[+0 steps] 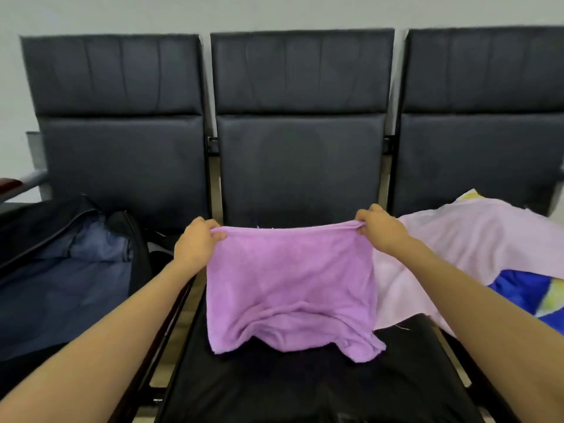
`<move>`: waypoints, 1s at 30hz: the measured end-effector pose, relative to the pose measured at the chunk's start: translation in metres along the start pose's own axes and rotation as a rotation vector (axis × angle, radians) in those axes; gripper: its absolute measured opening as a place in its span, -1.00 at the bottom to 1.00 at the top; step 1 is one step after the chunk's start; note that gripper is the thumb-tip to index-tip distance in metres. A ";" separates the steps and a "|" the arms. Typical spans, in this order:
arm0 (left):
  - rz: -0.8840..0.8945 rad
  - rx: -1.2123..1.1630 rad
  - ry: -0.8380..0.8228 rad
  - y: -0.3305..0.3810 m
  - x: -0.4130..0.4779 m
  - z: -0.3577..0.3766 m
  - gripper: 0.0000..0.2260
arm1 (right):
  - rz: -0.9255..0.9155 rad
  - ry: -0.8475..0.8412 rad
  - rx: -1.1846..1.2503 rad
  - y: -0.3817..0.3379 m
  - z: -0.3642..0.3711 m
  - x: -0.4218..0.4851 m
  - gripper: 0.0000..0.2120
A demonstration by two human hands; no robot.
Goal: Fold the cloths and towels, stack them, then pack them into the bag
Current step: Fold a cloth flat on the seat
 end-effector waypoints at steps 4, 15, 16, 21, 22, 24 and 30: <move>0.121 -0.135 0.125 0.047 -0.012 -0.071 -0.89 | 0.065 0.277 0.127 -0.006 -0.086 -0.025 -0.86; 0.153 -0.949 0.083 0.096 -0.041 -0.172 -0.96 | 0.005 0.288 1.260 -0.019 -0.180 -0.088 -0.93; 0.162 -1.014 0.087 0.096 -0.043 -0.178 -0.94 | -0.010 0.267 1.302 -0.019 -0.182 -0.090 -0.96; 0.132 -1.000 0.043 0.082 -0.038 -0.169 -0.94 | -0.040 0.110 1.424 -0.029 -0.173 -0.090 -0.94; 0.104 -0.936 0.022 0.078 -0.035 -0.160 -0.92 | -0.017 0.053 1.421 -0.031 -0.165 -0.088 -0.94; 0.055 -0.832 -0.031 0.068 -0.031 -0.141 -0.89 | 0.046 -0.041 1.397 -0.032 -0.145 -0.084 -0.92; 0.077 -0.849 0.019 0.054 -0.023 -0.115 -0.85 | 0.091 0.011 1.384 -0.023 -0.108 -0.066 -0.84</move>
Point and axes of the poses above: each hand's wrist, its own x-axis towards the middle knuckle, its own z-axis out of the palm, y = z × x, the point moved 7 cm from there along x, towards the middle knuckle, and after that the axes turned 4 degrees about -y, right-handed, at the moved point
